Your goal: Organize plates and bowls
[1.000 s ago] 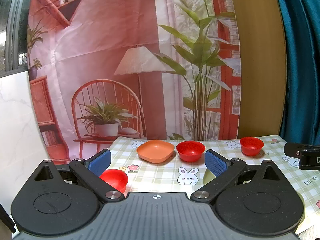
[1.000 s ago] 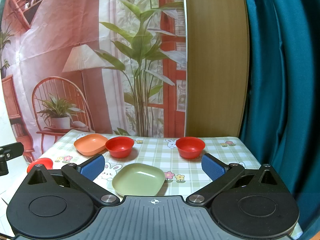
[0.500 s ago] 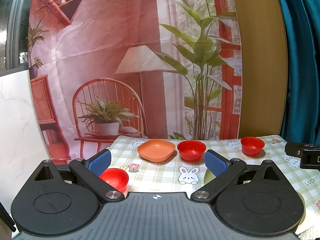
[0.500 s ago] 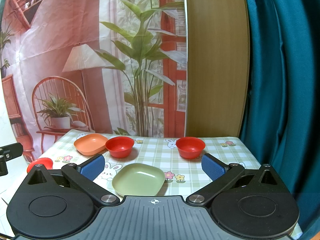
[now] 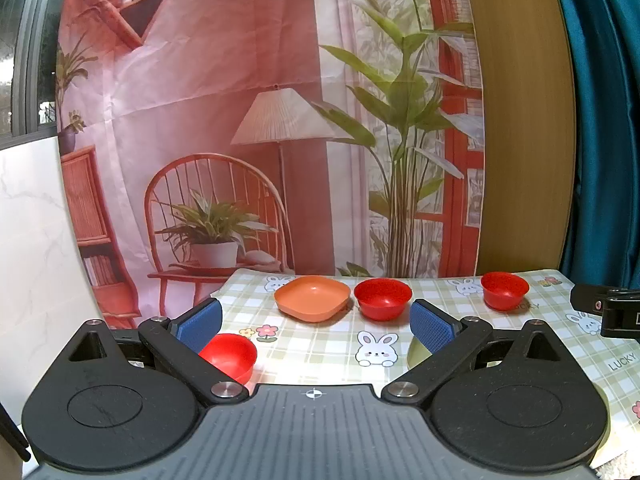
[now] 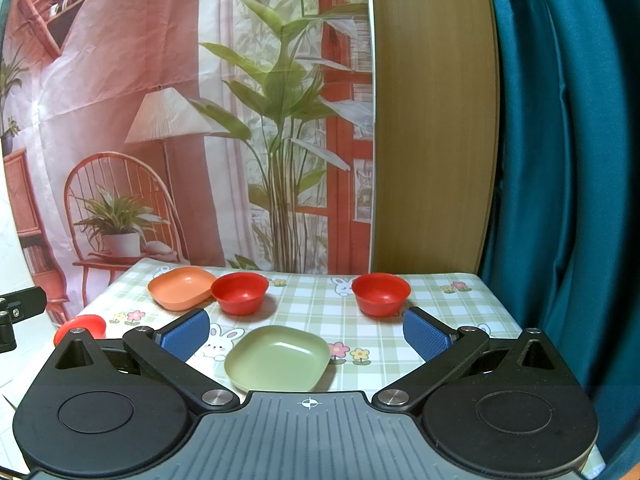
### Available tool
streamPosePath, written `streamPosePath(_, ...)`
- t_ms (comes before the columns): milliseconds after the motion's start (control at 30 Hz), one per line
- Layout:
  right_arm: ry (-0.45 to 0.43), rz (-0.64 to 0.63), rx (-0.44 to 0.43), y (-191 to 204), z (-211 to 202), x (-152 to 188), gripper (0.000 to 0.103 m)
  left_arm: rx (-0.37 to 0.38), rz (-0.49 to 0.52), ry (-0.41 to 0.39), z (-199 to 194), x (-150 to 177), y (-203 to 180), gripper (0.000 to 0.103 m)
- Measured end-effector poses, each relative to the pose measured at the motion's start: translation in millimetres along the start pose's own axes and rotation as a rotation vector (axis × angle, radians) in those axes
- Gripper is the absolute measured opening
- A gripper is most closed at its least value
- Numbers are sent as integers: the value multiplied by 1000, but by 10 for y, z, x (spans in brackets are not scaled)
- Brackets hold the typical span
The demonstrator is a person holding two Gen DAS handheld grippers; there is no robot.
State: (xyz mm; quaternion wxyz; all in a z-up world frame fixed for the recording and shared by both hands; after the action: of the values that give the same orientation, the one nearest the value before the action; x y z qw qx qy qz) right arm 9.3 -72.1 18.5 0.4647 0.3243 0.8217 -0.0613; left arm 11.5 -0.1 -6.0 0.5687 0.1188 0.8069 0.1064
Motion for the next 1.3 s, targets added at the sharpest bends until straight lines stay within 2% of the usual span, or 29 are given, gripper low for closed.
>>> streamPosePath(1300,3,-1,3,22,-16,-7,103,14,-3,24,20,54,-50,101)
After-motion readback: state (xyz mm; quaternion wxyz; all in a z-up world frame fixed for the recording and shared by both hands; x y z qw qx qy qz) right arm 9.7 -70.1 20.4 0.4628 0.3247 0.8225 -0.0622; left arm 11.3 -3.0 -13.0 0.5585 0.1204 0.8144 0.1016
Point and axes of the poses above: each gripper's, at about its wrist camera, not at the fingertips, and z roughly the way its jaws point, y to its left, x to its underside, the point moved 1 cm from there along z, roughly the way its jaws point, and after that the axes turned 13 degrees about z, right-handed, at the moved point
